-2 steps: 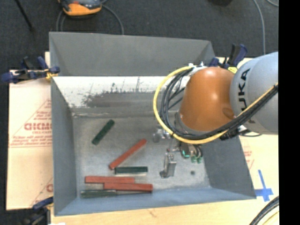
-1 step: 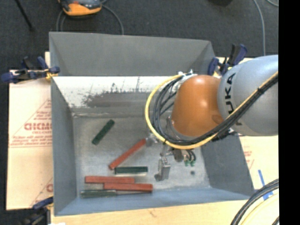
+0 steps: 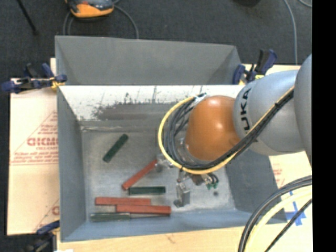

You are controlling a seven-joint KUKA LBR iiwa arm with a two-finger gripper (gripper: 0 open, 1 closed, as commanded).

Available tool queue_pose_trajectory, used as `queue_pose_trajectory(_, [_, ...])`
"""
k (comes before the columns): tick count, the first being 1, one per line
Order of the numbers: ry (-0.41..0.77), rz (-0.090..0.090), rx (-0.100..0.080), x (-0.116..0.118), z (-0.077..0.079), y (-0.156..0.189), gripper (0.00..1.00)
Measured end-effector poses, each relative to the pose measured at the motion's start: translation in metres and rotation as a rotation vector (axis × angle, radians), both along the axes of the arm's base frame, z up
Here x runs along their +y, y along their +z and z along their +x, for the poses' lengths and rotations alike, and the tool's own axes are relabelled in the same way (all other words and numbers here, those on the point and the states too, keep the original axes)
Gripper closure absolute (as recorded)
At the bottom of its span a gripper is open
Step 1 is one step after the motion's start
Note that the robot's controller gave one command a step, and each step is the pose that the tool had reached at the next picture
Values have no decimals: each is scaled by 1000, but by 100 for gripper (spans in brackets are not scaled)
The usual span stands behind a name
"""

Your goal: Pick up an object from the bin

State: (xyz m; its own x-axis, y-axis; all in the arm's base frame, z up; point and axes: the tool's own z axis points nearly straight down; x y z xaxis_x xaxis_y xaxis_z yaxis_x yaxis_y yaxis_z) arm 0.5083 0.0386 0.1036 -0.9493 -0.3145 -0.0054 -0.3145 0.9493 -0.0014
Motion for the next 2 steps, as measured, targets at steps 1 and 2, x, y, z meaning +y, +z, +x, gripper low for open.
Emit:
queue_pose_trajectory(1, [-106,-3,1,73,-8,-25,100])
queue_pose_trajectory(2, [-106,0,2,75,-10,-28,0])
